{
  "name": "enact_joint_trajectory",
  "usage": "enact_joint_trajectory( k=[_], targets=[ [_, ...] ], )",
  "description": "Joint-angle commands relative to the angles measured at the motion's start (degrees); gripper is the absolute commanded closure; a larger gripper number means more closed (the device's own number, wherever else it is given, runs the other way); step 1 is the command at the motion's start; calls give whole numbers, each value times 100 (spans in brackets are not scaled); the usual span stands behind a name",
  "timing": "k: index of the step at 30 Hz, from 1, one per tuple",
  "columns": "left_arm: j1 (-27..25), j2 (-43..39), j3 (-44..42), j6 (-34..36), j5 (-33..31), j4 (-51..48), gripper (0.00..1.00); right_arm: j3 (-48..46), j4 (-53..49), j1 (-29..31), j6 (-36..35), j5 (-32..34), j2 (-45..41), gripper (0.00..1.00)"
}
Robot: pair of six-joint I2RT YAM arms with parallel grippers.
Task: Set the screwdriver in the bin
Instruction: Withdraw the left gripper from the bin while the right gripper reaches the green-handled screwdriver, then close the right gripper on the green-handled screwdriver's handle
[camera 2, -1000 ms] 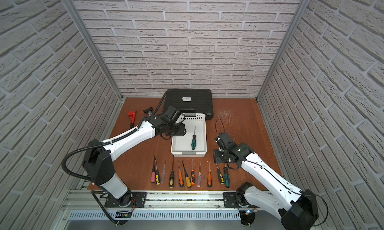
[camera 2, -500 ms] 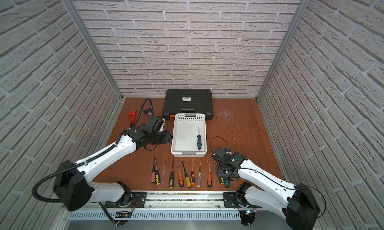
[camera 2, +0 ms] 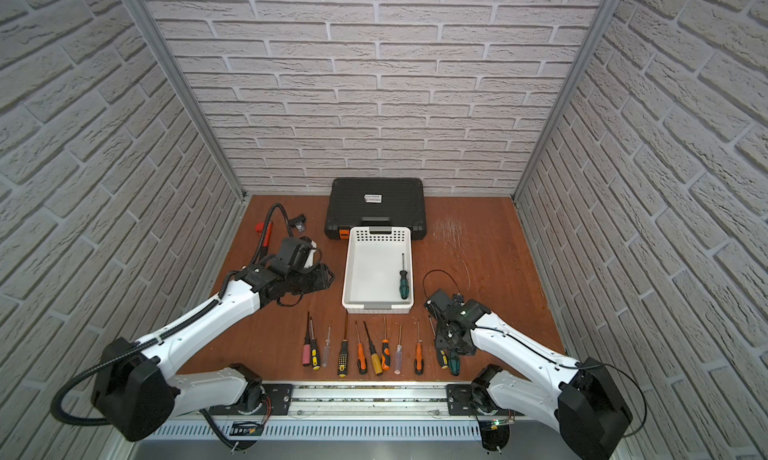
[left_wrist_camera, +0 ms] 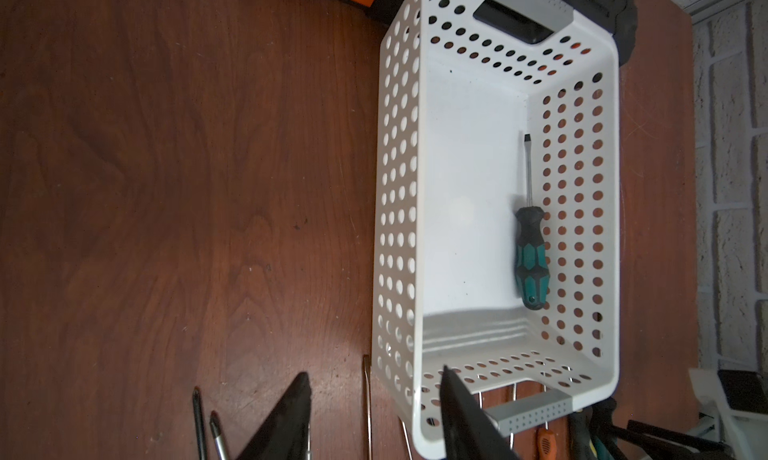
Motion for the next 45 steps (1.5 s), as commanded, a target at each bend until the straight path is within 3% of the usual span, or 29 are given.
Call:
enact_joint_trajectory(
  k=[1,5,14,19,27,34,37,43,45],
  targets=[
    [51,-112,-134,-104,75,289,49,-61,119,-336,-221,-218,-186,41],
    [70,-111,-145,-161,129,299,49,-97,209,-718,-440,-397,15,46],
    [94,-287,-157,-169,79,170,49,86,415,-963,-639,-758,656,48],
    [219,-526,-302,-195,7,80,49,197,523,-1018,-757,-893,1033,51],
    [438,-704,-369,-181,16,-34,49,286,789,-1123,-899,-1119,1571,65],
    [688,-771,-293,-65,43,-132,49,346,660,-1137,-993,-1105,1590,67],
    [701,-779,-311,-74,55,-114,49,383,470,-1139,-1023,-1059,1472,64],
    [719,-695,-368,-108,126,-1,49,326,154,-1133,-978,-976,1101,46],
    [719,-666,-370,-100,142,18,49,286,147,-1124,-970,-1010,1018,47]
  ],
)
